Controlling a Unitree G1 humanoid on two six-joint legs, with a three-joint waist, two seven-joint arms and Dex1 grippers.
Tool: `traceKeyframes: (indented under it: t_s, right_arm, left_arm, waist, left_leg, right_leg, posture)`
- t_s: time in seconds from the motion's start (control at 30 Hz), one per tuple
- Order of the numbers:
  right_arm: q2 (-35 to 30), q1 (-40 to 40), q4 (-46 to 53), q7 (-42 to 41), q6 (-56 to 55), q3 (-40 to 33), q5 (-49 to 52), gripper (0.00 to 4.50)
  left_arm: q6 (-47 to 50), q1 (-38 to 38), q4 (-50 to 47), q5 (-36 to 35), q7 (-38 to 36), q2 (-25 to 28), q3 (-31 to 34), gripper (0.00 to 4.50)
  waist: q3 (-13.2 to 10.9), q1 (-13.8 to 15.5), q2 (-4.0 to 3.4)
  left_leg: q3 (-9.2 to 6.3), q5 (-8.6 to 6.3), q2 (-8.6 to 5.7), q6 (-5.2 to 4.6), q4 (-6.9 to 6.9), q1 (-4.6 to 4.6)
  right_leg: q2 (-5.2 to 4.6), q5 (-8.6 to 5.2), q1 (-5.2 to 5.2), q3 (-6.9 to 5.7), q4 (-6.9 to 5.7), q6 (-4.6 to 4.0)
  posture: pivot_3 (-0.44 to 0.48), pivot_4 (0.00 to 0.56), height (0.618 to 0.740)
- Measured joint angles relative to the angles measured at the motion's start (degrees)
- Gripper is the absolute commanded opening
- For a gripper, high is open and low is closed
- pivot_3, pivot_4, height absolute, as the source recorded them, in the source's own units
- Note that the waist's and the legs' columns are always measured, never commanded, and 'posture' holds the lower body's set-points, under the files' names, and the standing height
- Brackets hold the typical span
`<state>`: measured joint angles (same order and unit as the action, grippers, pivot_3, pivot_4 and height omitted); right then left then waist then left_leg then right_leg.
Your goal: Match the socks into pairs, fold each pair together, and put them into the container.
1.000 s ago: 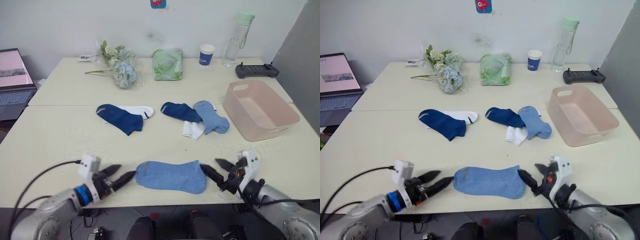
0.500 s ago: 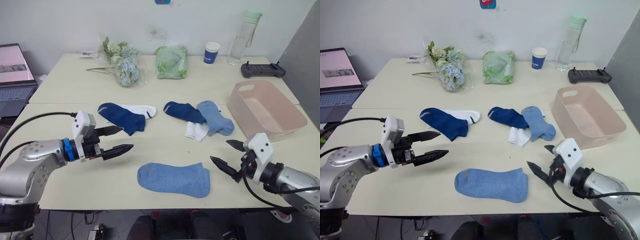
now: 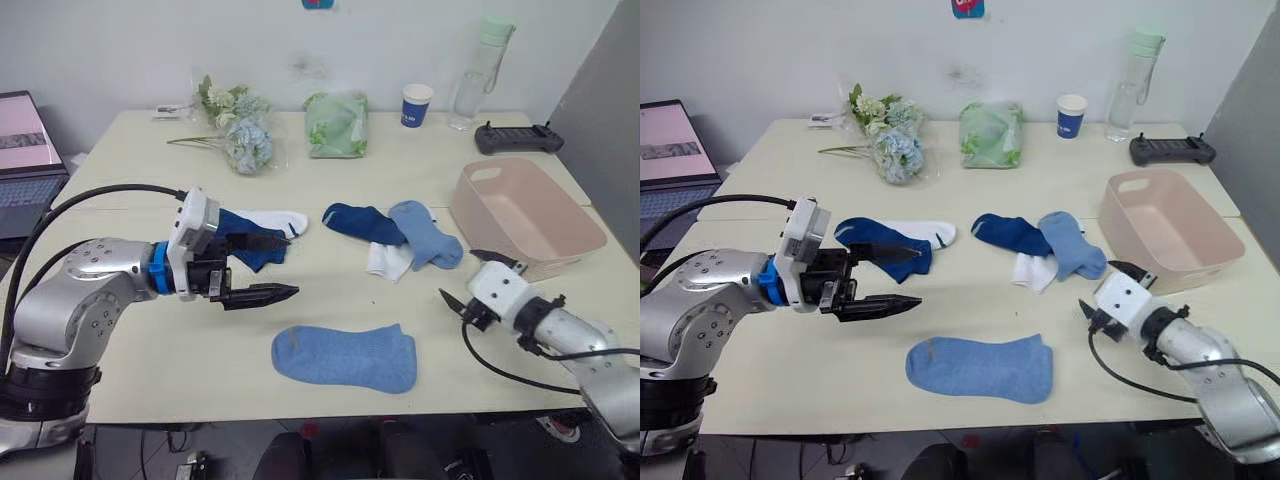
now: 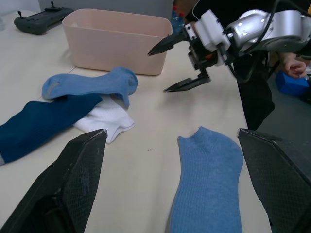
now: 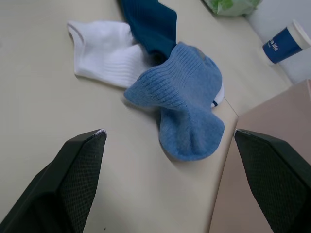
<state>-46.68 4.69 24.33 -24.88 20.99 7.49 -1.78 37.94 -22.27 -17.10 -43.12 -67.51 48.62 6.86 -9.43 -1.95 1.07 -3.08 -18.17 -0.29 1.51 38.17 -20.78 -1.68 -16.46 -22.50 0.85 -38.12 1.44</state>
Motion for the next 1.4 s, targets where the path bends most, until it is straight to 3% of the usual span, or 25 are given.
traceKeyframes:
  t_s: [0.27,0.3,0.4,0.73,1.1,1.23,1.4]
  right_arm:
    - [2.67,15.81,-15.49,-3.80,-3.31,7.12,-8.60,4.50]
    - [2.84,17.13,-17.01,-4.33,-3.49,7.44,-9.09,4.32]
    - [3.11,19.52,-20.21,-6.04,-4.34,7.88,-10.72,3.56]
    - [5.28,19.52,-20.26,-10.54,-3.77,8.39,-12.69,0.02]
    - [5.10,21.26,-19.26,-11.75,-3.25,3.26,-11.50,0.02]
    - [4.81,24.82,-13.72,-13.96,-1.81,-1.45,-7.49,0.02]
    - [8.66,25.94,-5.80,-17.99,5.39,-1.70,-0.26,0.02]
  left_arm:
    - [3.10,0.02,-4.21,-3.20,3.07,-0.02,0.31,4.48]
    - [3.09,-0.06,-4.05,-3.18,3.15,-0.07,0.23,4.49]
    - [2.93,-0.17,-3.15,-3.06,3.30,-0.16,0.17,4.50]
    - [-0.51,2.34,-1.88,-0.64,2.86,-1.19,0.05,4.50]
    - [-4.70,3.46,2.05,2.24,1.04,-2.60,-0.75,4.50]
    - [-4.71,3.50,2.19,2.23,0.61,-2.26,-0.09,4.50]
    - [-4.69,5.04,2.50,2.29,0.58,-1.13,1.33,4.50]
  waist:
    - [-0.01,0.27,-0.01]
    - [-0.01,0.27,-0.01]
    - [-0.01,0.36,-0.01]
    - [-0.01,0.35,-0.01]
    - [-0.04,0.33,-0.06]
    - [-0.03,0.17,-0.06]
    - [-0.04,0.05,-0.07]
  left_leg:
    - [0.00,0.10,-0.04,0.19,0.03,-0.09]
    - [0.00,0.11,-0.04,0.19,0.04,-0.09]
    - [-0.03,0.10,-0.03,0.18,0.03,-0.09]
    - [-0.01,0.10,-0.02,0.18,0.09,-0.08]
    - [0.04,-0.01,-0.08,-0.02,0.71,-0.08]
    - [-0.05,-0.01,0.06,-0.03,0.71,-0.04]
    - [-0.07,-0.01,0.09,-0.03,0.66,-0.13]
  right_leg:
    - [-0.05,0.00,-0.07,-0.01,0.00,-0.01]
    - [-0.04,0.01,-0.07,-0.01,-0.01,-0.01]
    - [-0.04,0.00,-0.08,-0.05,0.00,-0.01]
    - [-0.06,0.01,-0.11,-0.02,-0.14,-0.02]
    - [-0.06,0.04,-0.16,0.07,-0.84,-0.06]
    - [0.04,0.05,-0.16,0.01,-0.87,-0.08]
    - [0.06,0.04,-0.29,0.04,-0.86,-0.09]
  posture:
    - [0.000,0.150,0.740]
    - [0.000,0.150,0.740]
    - [0.000,0.150,0.740]
    - [0.000,0.150,0.740]
    - [0.000,0.150,0.740]
    - [0.000,0.150,0.740]
    - [0.000,0.150,0.740]
